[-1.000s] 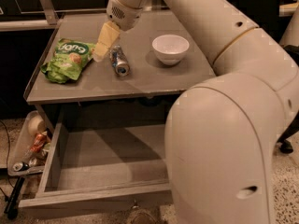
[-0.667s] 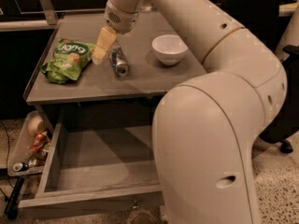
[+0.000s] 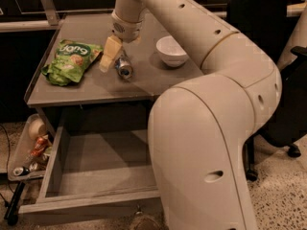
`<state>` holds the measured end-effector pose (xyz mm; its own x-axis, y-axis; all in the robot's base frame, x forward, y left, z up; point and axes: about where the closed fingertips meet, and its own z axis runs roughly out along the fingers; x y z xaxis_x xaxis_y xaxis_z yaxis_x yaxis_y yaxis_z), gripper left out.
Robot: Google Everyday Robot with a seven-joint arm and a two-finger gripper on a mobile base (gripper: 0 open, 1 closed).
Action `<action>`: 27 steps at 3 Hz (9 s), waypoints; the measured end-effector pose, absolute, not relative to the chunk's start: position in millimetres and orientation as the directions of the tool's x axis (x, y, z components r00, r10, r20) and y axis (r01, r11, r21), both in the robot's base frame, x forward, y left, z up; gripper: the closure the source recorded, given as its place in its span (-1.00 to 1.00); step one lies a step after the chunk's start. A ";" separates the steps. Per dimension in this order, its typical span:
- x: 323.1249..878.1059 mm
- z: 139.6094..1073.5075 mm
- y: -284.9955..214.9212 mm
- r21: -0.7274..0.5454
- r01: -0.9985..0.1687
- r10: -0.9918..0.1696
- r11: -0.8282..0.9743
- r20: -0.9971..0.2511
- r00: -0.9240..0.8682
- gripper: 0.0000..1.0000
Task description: Place redbull can into top drawer
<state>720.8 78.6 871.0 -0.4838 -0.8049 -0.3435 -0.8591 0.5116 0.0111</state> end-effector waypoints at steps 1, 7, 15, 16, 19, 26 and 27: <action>725.5 859.6 89.7 0.031 -0.856 -0.807 0.516 -0.318 -0.498 -1.00; 731.9 834.5 103.8 0.038 -0.870 -0.822 0.491 -0.310 -0.477 0.77; 518.9 839.5 20.0 0.232 -0.682 -0.606 0.694 -0.324 -0.727 1.00; 505.5 818.7 15.5 0.241 -0.677 -0.618 0.695 -0.279 -0.735 1.00; 473.7 719.8 30.1 0.369 -0.583 -0.542 0.724 -0.219 -0.811 1.00; 535.7 613.9 59.7 0.369 -0.514 -0.450 0.774 -0.250 -0.857 -0.29; 535.6 613.9 59.8 0.369 -0.514 -0.450 0.774 -0.250 -0.857 -0.77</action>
Offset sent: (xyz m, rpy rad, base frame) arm 0.0107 0.0385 -0.0071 -0.0229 0.0635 0.0309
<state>535.6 59.8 613.9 -0.8571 -0.4505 -0.2500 -0.5145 0.7742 0.3686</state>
